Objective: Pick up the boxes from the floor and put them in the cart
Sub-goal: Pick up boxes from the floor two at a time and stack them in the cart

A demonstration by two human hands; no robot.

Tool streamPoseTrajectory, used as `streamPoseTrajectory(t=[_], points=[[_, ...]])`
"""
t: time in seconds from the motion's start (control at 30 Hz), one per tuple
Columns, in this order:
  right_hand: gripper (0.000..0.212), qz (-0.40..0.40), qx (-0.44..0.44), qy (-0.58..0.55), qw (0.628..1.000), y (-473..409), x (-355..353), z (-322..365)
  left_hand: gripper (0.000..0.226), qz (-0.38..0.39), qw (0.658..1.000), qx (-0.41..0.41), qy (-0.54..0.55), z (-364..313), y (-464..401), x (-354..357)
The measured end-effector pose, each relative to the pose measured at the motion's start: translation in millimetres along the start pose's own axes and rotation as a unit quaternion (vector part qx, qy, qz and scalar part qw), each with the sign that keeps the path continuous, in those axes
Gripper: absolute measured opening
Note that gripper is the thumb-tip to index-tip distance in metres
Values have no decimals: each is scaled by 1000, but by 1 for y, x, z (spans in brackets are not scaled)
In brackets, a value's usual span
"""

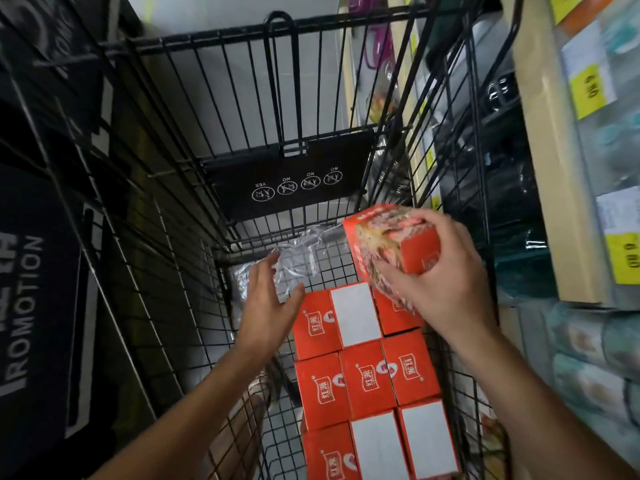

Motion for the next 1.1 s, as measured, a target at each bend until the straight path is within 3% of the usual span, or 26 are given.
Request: streamPoseTrajectory(t=[0.2,0.3,0.5,0.7,0.83,0.93,1.0,1.1], points=[[78,42,18,78,996,-58,49,-11,58,7,996,84,1,-27,-3,-23],[79,75,67,114,988,-69,73,-34,61,11,993,114,-1,-30,1,-27],[85,121,178,181,960,-72,106,-92,54,4,992,110,64,-29,7,-38],[85,168,218,251,928,-79,129,-117,52,-3,992,113,55,-28,8,-49],[87,170,227,258,923,-83,138,-123,54,7,993,112,42,-27,4,-48],[109,196,254,247,914,-77,135,-129,62,56,994,91,38,-23,3,-41],[124,206,236,250,916,-74,129,-120,64,82,992,90,27,-26,0,-45],[119,206,176,243,931,-67,110,-86,64,85,992,95,13,-41,-4,-69]])
Point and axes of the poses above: each hand's wrist, its own y-axis away from the middle knuckle, its own x-axis out of the palm, z = x × y, the point moved 9 cm from there along -y, towards the middle knuckle, and after that the axes turned 14 degrees about -y, right-handed, at the moved point
